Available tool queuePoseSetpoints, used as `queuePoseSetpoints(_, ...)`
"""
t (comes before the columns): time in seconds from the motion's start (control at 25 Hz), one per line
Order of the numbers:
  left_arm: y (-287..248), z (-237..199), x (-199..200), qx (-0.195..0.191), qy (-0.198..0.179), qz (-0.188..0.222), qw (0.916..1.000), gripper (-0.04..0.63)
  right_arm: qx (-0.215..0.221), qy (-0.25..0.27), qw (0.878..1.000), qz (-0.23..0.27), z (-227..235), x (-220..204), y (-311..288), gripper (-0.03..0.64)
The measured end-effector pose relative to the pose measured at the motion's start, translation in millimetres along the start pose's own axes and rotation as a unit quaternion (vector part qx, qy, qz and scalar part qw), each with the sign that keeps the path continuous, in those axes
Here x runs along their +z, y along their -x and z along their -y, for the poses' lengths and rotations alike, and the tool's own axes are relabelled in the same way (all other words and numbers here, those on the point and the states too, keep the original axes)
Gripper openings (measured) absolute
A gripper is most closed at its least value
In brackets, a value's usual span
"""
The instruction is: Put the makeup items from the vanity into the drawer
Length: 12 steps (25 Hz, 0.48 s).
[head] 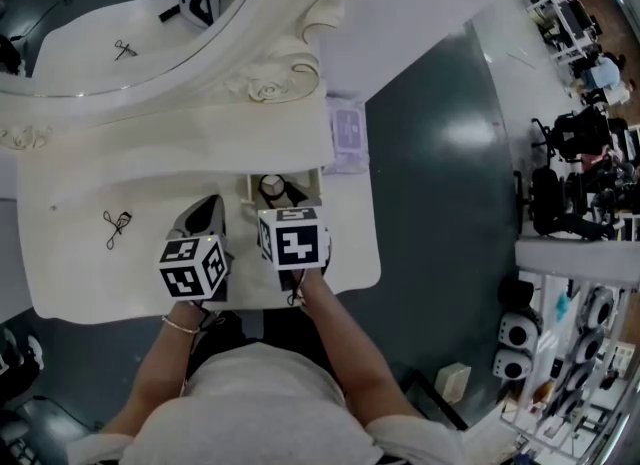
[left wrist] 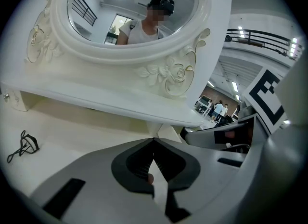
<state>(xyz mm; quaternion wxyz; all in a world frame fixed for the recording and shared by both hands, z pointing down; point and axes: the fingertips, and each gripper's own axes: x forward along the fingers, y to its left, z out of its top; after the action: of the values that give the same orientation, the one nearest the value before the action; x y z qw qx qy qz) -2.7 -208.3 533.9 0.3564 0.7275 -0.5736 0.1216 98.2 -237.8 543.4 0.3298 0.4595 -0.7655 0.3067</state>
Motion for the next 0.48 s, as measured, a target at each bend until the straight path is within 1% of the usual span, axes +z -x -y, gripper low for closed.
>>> queuePoseSetpoints(0.48, 0.3, -12.4, 2.8, 0.004, 0.006, -0.001, 1.0000, 0.003, 0.004, -0.017, 1.000, -0.015, 1.9, -1.0, -9.0, 0.219)
